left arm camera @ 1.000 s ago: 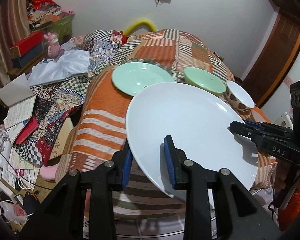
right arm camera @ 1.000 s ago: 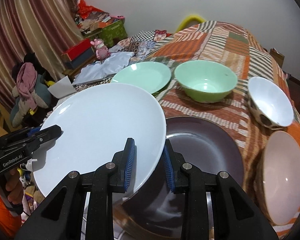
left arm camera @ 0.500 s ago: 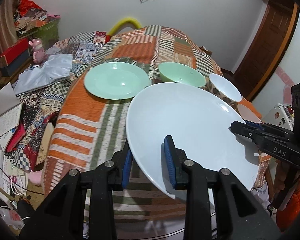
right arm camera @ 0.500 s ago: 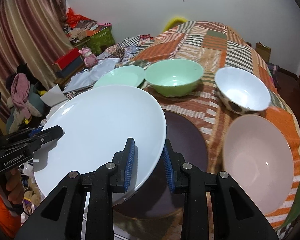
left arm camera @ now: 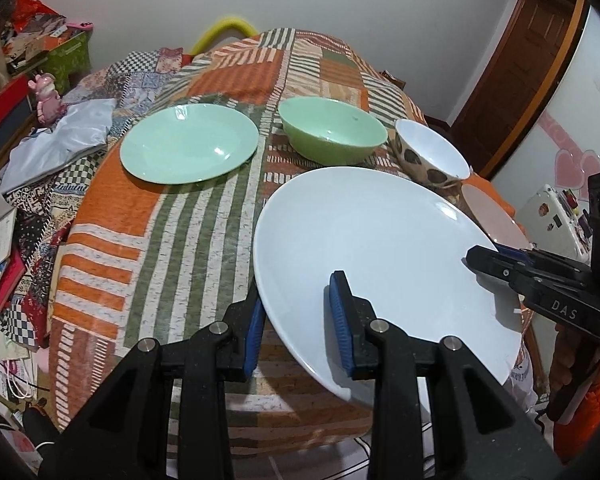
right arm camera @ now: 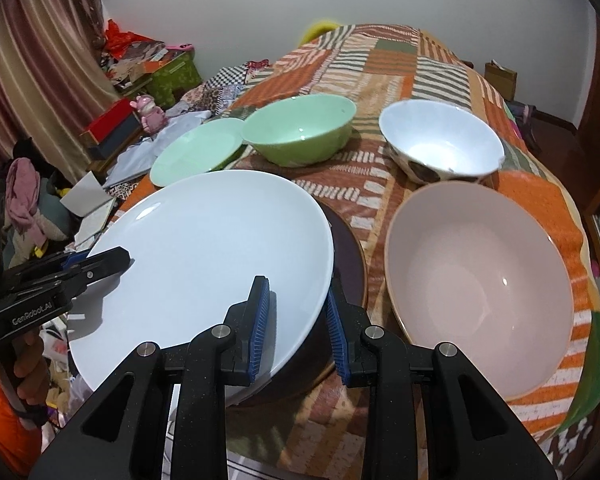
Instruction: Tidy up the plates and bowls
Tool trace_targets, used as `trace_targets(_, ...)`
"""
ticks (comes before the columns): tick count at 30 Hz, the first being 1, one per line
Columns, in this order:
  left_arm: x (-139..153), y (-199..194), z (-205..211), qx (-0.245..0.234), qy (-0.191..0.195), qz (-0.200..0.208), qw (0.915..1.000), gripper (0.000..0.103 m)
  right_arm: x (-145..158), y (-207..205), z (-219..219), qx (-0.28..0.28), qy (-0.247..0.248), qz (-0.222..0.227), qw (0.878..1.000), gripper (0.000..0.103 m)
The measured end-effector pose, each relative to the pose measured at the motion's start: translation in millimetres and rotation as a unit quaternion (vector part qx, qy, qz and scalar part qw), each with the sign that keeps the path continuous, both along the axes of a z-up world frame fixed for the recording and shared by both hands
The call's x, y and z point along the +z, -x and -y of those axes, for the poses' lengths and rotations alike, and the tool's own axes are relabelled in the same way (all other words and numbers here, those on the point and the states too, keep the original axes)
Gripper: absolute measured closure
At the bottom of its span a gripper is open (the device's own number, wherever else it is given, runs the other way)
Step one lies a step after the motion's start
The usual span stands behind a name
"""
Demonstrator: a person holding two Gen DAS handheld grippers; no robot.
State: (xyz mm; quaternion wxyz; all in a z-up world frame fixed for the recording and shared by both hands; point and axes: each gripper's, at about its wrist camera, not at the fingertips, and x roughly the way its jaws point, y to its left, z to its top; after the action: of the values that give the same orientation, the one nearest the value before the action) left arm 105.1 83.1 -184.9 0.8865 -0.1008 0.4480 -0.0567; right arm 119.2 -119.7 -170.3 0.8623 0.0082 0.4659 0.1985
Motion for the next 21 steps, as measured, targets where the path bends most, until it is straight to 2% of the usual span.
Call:
trace_targets(13,-25.5,-13.4,-3.1,0.000,0.007,-0.029,0.9996,0.072,-16.3,-2.7,0.2,-0.010,-0.001,-0.024,1.000,0.077)
trace_targets(21,-40.4,-24.0,-1.1,-0.001,-0.008,-0.045,0.9990,0.072,-14.7,-3.2,-0.9,-0.014,0.008,-0.012,1.000,0.077)
